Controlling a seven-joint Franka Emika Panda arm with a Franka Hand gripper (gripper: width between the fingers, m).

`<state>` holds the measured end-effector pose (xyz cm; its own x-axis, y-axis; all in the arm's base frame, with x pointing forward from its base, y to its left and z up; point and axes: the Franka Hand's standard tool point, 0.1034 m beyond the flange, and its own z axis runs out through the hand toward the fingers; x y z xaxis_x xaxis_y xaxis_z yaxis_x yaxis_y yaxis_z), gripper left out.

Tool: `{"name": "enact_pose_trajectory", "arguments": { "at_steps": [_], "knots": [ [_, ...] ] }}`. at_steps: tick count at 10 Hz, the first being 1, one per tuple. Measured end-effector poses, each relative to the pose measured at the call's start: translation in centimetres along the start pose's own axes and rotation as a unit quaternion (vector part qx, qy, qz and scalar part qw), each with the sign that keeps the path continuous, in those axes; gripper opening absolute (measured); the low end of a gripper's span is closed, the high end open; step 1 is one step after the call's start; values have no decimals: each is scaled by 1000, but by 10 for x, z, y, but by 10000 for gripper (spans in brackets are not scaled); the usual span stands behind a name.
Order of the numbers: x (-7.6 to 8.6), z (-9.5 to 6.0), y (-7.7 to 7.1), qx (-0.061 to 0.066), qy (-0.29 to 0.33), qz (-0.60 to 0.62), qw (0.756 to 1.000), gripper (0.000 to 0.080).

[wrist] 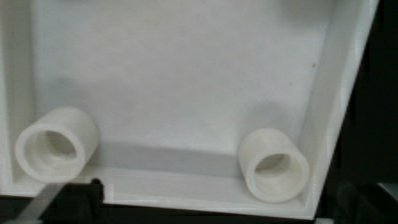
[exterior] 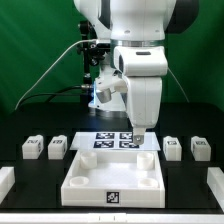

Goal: Assemble one leg

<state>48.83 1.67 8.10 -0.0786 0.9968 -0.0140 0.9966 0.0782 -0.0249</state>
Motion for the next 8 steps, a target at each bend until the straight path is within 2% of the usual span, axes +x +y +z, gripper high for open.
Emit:
{"name": "enact_pose_trajectory", "arguments": {
  "at_steps": [1,2,3,4,7,8],
  "knots": [
    [-7,16,-12,-9,3,-2,1000,650],
    [-10,43,-38,-4,8,6,1000,650],
    [-11,61,-54,11,12,10,1000,650],
    [-15,72,-59,14,15,16,1000,650],
    [-19,75,-61,15,16,26,999,637],
    [-20,75,-61,15,16,27,999,466]
  ]
}}
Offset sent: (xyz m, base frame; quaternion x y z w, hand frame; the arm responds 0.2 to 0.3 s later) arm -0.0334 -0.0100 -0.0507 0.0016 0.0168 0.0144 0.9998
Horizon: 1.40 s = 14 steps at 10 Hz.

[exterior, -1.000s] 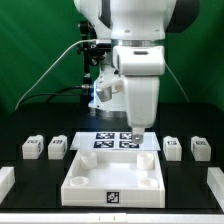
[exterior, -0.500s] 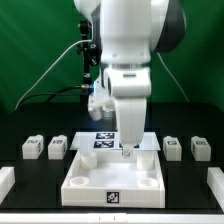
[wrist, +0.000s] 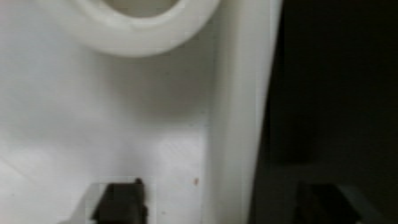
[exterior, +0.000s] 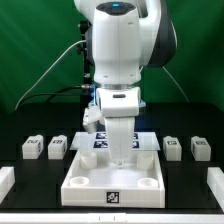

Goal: Assemble one leg

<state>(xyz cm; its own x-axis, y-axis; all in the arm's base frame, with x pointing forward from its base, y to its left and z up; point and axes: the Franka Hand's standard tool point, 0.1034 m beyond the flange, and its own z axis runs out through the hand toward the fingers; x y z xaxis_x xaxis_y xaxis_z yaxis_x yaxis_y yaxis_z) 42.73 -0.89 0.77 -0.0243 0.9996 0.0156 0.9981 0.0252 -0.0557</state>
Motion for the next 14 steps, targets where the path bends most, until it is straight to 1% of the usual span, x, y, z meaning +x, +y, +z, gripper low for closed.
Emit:
{"name": "enact_pose_trajectory", "arguments": {
  "at_steps": [1,2,3,4,11,12,13,14],
  "knots": [
    [0,0,0,0,0,0,1000,284],
    [0,0,0,0,0,0,1000,149],
    [0,0,0,0,0,0,1000,149],
    [-1,-1,2,-6,0,2,1000,61],
    [-1,-1,3,-8,0,2,1000,61],
    [1,-3,6,-9,0,1,1000,61],
    [11,-7,17,-14,2,-3,1000,61],
    [25,-10,29,-16,5,-9,1000,60]
  ]
}}
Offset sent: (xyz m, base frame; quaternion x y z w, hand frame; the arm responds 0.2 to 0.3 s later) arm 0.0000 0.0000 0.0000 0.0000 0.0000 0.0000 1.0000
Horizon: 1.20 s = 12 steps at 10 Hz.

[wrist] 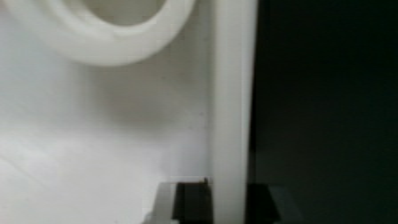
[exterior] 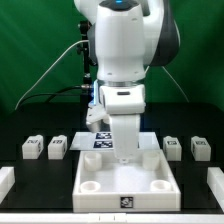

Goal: Assemble one leg

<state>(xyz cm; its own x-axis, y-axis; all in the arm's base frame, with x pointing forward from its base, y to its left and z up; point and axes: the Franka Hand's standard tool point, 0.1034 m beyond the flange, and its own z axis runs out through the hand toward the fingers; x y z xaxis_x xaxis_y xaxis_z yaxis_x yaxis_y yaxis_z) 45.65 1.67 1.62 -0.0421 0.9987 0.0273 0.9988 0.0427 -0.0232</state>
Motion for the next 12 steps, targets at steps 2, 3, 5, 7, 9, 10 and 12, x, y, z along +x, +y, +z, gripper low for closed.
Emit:
{"name": "enact_pose_trajectory", "arguments": {
  "at_steps": [2,3,5,7,9,10,12],
  "knots": [
    [32,0,30,-15,13,-6,1000,60],
    [40,1,40,-18,17,-6,1000,60],
    [45,6,42,2,17,11,1000,60],
    [48,6,42,11,16,20,1000,60],
    [47,6,42,11,16,22,1000,60],
    [46,6,42,11,16,22,1000,206],
    [46,6,42,11,16,22,1000,384]
  ]
}}
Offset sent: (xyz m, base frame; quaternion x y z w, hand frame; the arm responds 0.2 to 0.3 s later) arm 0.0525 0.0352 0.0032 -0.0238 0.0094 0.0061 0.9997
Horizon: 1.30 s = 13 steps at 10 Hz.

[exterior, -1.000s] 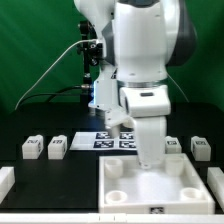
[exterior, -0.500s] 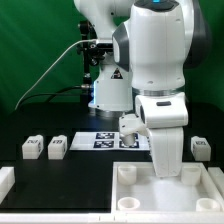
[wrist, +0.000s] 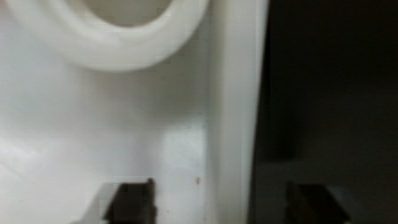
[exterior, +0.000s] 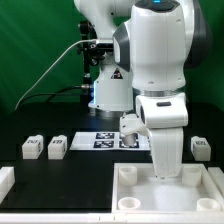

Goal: Assemble one leg

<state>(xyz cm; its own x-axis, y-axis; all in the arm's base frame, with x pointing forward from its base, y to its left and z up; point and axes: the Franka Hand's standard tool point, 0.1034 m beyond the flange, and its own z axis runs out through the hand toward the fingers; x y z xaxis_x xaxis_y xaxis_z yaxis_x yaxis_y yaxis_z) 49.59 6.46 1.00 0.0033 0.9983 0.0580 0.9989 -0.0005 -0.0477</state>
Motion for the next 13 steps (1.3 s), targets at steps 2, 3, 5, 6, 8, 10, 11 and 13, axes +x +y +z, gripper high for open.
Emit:
{"name": "enact_pose_trajectory", "arguments": {
  "at_steps": [2,3,5,6,8,10,11,13],
  "knots": [
    [0,0,0,0,0,0,1000,626],
    [-1,0,0,0,0,1,1000,626],
    [-1,0,0,0,0,1,1000,646],
    [-1,0,0,0,0,1,1000,649],
    [-1,0,0,0,0,1,1000,649],
    [-2,0,0,0,0,2,1000,649],
    [-1,-1,1,-1,0,3,1000,649],
    [18,-24,0,-9,-1,88,996,649]
  ]
}}
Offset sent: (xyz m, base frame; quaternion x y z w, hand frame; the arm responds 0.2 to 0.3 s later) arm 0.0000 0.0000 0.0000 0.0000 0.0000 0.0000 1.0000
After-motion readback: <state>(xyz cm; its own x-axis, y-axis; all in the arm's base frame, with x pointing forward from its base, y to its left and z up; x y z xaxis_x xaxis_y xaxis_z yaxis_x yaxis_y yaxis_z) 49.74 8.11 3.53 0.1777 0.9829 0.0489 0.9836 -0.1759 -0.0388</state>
